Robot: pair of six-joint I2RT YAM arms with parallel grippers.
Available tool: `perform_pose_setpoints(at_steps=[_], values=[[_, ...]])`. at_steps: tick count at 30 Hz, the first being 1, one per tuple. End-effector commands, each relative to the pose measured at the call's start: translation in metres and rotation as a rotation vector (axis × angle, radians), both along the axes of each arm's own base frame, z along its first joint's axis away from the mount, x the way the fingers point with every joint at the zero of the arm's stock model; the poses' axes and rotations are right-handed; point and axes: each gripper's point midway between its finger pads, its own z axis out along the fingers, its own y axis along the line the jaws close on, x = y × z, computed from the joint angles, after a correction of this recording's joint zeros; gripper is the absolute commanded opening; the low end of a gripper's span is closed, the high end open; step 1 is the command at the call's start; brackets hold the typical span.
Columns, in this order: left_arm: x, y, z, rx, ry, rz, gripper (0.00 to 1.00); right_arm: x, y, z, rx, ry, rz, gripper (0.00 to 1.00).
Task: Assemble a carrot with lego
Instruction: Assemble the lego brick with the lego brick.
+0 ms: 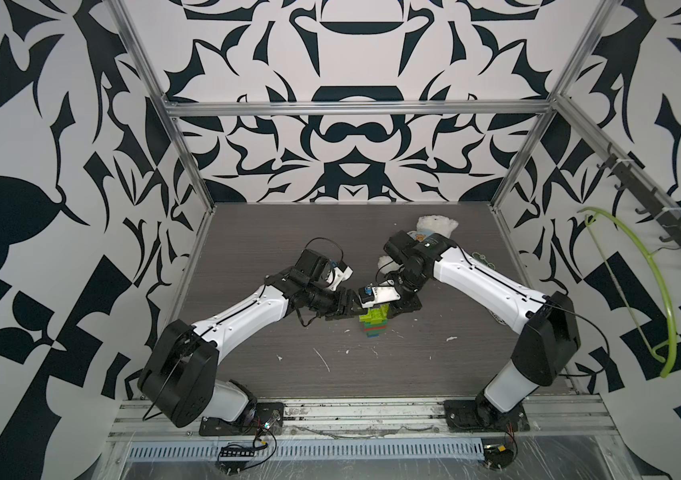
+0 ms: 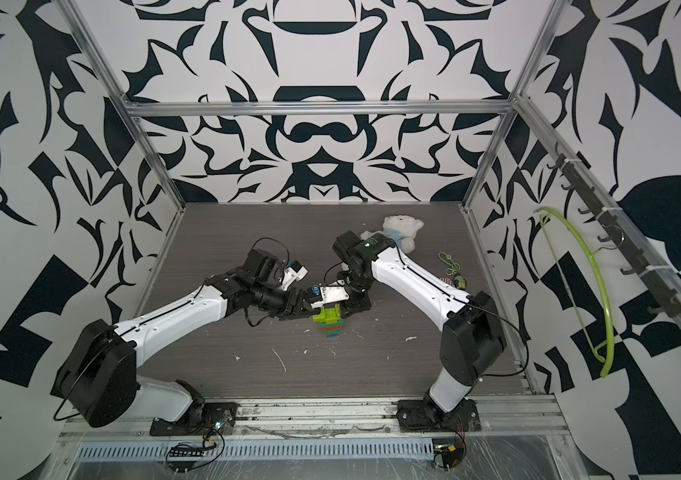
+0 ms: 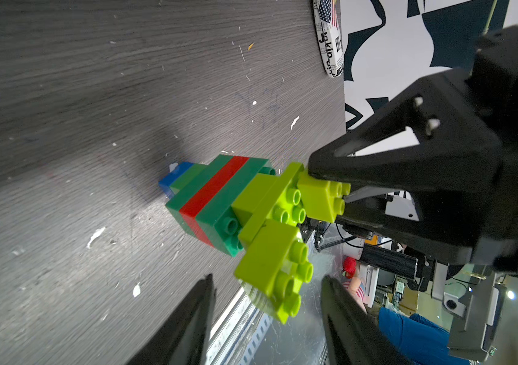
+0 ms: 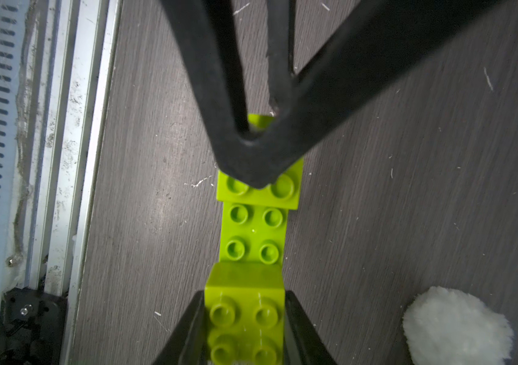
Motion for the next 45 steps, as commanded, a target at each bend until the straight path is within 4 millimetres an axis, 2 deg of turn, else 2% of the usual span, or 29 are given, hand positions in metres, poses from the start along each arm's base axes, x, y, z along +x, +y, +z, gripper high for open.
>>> perform_pose_setpoints(at_steps=[1,18,30,45], values=[[-0.005,0.0,-0.008,0.0,0.018,-0.017,0.59,-0.004,0.0,0.008,0.037,-0.004,0.009,0.02],[-0.007,0.004,-0.014,0.023,0.026,-0.011,0.59,-0.003,-0.008,-0.004,-0.005,0.021,-0.045,0.02],[-0.009,0.007,-0.021,0.035,0.03,-0.003,0.57,0.0,-0.008,-0.002,-0.04,0.051,-0.124,0.02],[-0.007,0.005,-0.018,0.034,0.027,-0.006,0.57,-0.006,-0.005,-0.012,-0.025,0.056,-0.066,0.01]])
